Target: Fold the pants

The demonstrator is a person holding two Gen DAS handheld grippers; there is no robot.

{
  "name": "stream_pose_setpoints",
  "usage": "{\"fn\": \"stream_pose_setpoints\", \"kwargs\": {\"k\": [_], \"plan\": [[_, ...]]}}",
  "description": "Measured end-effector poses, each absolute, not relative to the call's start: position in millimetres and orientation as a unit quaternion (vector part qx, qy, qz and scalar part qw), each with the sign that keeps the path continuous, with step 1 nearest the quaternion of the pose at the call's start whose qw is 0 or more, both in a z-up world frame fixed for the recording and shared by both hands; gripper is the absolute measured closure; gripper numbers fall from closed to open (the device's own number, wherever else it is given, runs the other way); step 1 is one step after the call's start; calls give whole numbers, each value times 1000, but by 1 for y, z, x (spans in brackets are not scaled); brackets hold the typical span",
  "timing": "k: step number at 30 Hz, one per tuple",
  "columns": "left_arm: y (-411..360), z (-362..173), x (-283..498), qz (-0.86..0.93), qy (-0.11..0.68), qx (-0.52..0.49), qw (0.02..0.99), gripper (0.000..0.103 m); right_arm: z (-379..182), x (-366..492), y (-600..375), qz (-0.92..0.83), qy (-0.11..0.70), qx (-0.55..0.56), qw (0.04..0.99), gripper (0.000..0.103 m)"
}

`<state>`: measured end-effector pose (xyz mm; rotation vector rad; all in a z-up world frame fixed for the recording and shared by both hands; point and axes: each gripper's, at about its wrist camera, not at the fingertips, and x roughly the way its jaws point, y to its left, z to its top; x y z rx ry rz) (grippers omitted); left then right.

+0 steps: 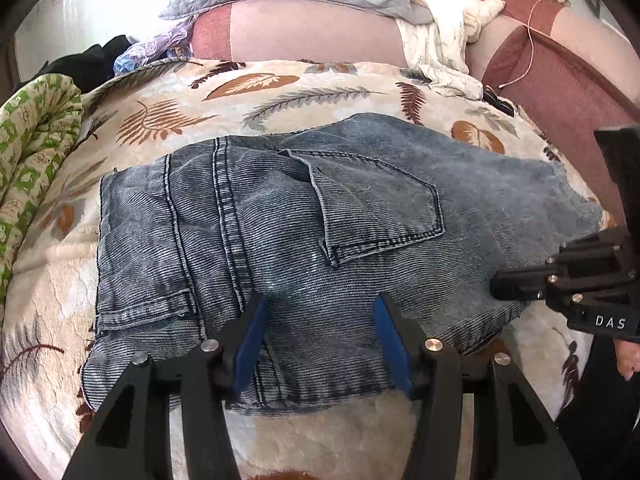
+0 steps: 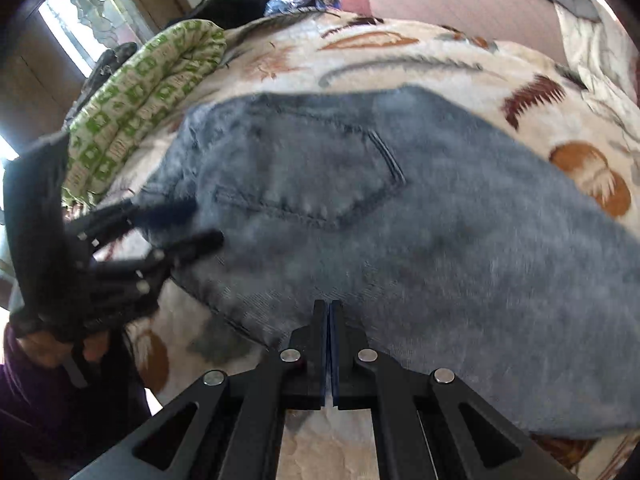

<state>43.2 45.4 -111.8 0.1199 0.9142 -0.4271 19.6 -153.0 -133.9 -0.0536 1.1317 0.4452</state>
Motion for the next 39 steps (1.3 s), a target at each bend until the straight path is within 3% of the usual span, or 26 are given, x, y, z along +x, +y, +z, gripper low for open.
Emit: {"fn": "stream_pose_setpoints", "kwargs": {"k": [9, 18, 20, 21, 22, 24, 34, 39], "plan": [[37, -118, 39, -194, 394, 79, 895, 40, -135, 7, -186, 207, 499, 77, 838, 98], [18, -103, 35, -136, 414, 112, 893, 39, -98, -37, -313, 114, 423, 198, 877, 96], [7, -91, 29, -151, 411, 110, 892, 39, -90, -51, -349, 81, 399, 233, 883, 70], [2, -86, 26, -159, 409, 111, 892, 39, -87, -57, -362, 66, 387, 248, 886, 39], [-8, -79, 22, -171, 405, 117, 890, 38, -86, -64, -377, 47, 370, 269, 888, 25], [-23, -70, 18, -186, 403, 130, 887, 25, -83, -76, -397, 31, 343, 302, 889, 25], [-73, -55, 6, -218, 417, 147, 870, 24, -100, -106, -450, -8, 288, 410, 866, 25], [-74, -62, 3, -205, 417, 158, 871, 24, -99, -107, -452, -15, 274, 408, 871, 24]]}}
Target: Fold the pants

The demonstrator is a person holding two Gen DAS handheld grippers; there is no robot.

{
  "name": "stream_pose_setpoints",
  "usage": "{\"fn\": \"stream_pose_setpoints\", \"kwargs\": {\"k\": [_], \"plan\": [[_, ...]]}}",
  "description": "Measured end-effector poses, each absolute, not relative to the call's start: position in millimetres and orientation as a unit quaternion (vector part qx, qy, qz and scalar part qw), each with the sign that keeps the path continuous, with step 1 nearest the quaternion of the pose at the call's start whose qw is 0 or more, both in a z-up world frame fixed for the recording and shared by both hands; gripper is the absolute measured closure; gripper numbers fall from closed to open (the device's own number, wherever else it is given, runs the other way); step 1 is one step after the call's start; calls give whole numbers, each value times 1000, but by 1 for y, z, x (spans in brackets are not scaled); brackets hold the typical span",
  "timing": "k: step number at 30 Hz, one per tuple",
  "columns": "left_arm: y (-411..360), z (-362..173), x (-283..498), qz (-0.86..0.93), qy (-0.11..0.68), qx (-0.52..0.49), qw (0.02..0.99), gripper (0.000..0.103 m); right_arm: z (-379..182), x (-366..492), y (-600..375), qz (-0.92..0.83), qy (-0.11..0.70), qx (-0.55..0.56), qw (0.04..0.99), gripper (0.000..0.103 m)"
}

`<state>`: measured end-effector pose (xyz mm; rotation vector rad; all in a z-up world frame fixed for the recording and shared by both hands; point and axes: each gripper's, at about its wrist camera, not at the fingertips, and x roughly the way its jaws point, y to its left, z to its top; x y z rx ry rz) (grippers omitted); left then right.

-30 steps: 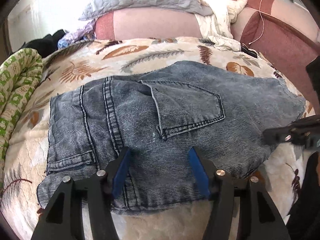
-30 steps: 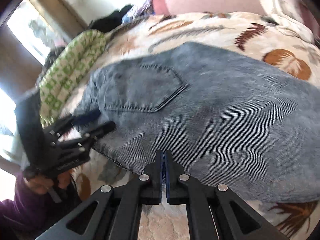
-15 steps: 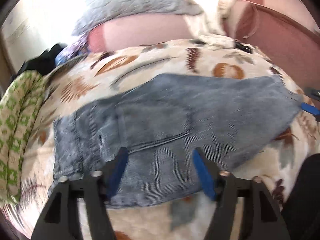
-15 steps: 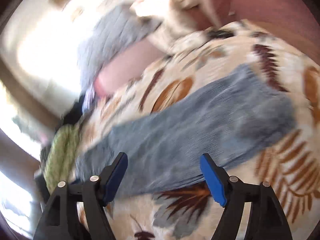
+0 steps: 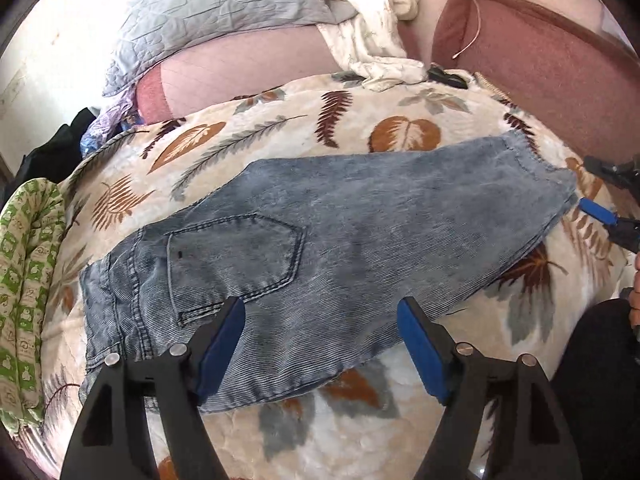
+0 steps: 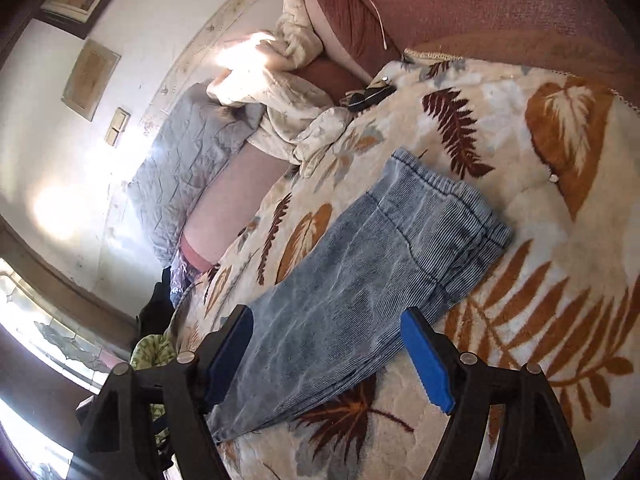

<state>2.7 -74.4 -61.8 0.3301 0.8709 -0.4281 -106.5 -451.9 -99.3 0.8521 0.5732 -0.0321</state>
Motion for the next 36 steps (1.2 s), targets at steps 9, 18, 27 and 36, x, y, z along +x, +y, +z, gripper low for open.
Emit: {"fn": "stream_pose_setpoints", "kwargs": {"k": [9, 18, 27, 36], "plan": [[-69, -66, 11, -193, 426, 137, 873, 24, -94, -102, -441, -11, 276, 368, 888, 24], [-142, -68, 19, -248, 424, 187, 851, 24, -90, -89, -466, -35, 290, 380, 878, 24], [-230, -60, 34, -308, 411, 247, 822, 24, -123, -110, -488, -62, 271, 528, 803, 24], [-293, -59, 41, -343, 388, 313, 796, 24, -142, -122, -500, -81, 262, 530, 802, 24]]}}
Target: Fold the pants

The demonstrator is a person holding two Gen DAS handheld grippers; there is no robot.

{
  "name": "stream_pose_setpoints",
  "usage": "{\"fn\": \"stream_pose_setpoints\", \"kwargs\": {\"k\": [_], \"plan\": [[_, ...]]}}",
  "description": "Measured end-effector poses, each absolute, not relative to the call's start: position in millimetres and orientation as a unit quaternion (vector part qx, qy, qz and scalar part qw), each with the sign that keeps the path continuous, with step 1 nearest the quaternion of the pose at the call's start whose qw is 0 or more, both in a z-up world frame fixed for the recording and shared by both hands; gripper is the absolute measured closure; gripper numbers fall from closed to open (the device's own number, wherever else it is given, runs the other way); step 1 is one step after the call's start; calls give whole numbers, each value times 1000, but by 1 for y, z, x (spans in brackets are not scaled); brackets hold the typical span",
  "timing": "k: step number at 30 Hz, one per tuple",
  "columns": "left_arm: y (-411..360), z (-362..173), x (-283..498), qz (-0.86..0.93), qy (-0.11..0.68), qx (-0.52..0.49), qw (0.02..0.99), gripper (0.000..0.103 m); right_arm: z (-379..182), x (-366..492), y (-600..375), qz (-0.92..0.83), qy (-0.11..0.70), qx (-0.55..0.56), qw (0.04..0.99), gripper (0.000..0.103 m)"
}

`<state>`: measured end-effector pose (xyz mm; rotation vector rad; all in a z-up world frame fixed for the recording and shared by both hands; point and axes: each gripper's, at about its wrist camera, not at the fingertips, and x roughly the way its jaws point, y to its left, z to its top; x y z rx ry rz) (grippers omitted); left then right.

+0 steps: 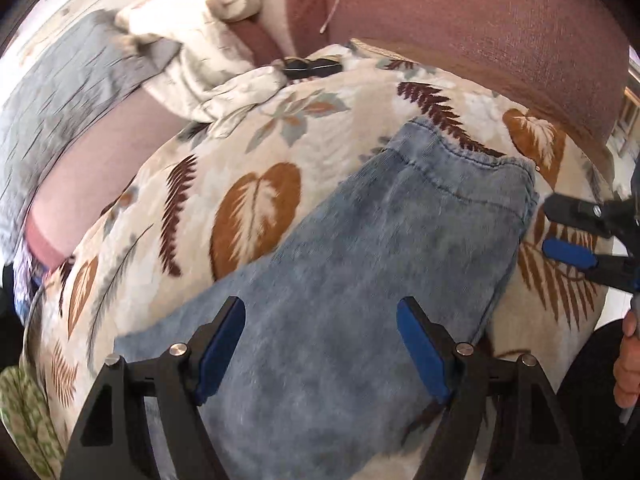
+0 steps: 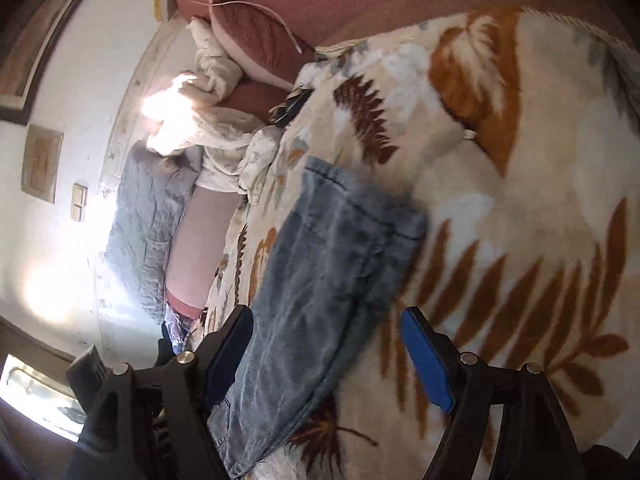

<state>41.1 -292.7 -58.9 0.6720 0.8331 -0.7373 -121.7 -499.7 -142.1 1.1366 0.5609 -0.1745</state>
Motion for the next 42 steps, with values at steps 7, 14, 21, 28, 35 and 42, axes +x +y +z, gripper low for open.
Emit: {"fn": "stream_pose_setpoints", "kwargs": {"k": [7, 14, 21, 28, 35, 42], "plan": [[-336, -59, 67, -361, 402, 323, 777, 24, -155, -126, -515, -63, 246, 570, 782, 24], [-375, -62, 92, -367, 434, 303, 765, 24, -157, -122, -519, -45, 241, 578, 778, 24], [-410, -68, 113, -375, 457, 291, 752, 24, -159, -118, -521, -31, 232, 585, 776, 24], [-437, -76, 124, -410, 469, 305, 721, 24, -160, -114, -522, -30, 236, 582, 778, 24], [-457, -90, 121, -462, 462, 346, 673, 24, -160, -110, -522, -39, 230, 582, 779, 24], [-471, -92, 127, -514, 469, 319, 644, 24, -158, -107, -522, -47, 230, 575, 783, 24]]}}
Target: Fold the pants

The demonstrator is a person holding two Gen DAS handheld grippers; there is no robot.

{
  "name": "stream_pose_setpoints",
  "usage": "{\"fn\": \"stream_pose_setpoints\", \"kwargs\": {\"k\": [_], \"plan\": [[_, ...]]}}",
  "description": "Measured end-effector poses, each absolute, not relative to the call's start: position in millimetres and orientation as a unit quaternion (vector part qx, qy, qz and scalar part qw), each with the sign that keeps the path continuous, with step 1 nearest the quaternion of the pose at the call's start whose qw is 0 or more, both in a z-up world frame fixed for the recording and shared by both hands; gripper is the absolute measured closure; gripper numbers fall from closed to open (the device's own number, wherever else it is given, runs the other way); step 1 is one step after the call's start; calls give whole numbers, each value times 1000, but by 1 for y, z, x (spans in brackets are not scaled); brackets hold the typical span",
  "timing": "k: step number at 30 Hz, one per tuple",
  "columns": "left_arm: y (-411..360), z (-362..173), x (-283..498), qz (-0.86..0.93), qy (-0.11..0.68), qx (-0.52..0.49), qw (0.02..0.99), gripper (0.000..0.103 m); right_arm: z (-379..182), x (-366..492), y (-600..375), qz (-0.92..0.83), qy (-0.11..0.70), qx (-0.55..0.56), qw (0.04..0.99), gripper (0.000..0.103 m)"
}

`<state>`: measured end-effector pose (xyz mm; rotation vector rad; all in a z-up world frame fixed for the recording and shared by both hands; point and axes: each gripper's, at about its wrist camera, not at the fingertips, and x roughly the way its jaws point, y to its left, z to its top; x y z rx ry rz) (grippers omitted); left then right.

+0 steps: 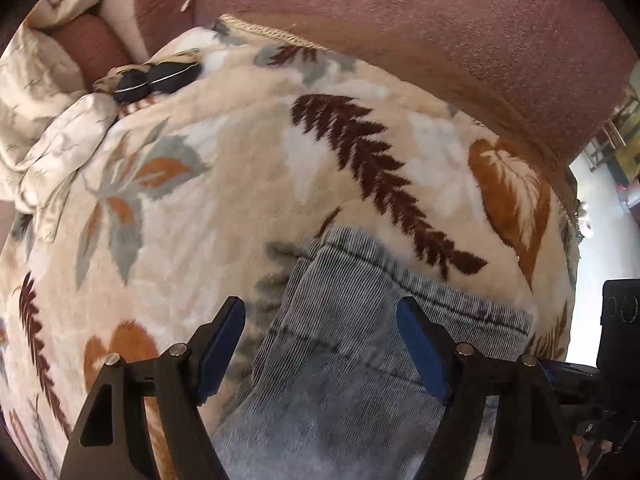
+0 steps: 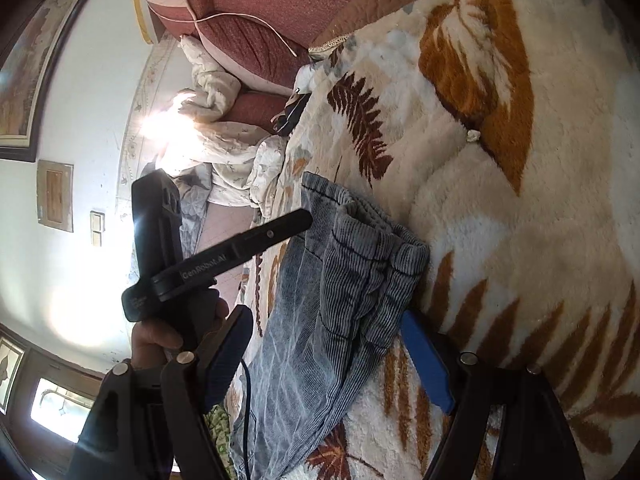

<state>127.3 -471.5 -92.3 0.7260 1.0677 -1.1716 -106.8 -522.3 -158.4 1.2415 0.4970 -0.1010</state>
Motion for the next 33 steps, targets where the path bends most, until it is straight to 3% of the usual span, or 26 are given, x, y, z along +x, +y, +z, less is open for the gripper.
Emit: {"fn": "stream_pose_setpoints", "kwargs": {"k": [19, 24, 27, 31, 33], "plan": [[-495, -119, 146, -551, 519, 271, 595, 25, -152, -89, -518, -75, 252, 536, 802, 24], [-504, -120, 135, -557, 503, 285, 596, 36, -152, -87, -519, -80, 255, 532, 804, 25], [-505, -119, 131, -562, 494, 287, 598, 43, -151, -83, -518, -97, 262, 523, 805, 38], [-498, -115, 128, -564, 486, 287, 603, 56, -158, -76, -521, -107, 271, 529, 797, 67], [-497, -115, 130, -563, 484, 283, 607, 59, -160, -77, -522, -109, 273, 530, 795, 71]]}}
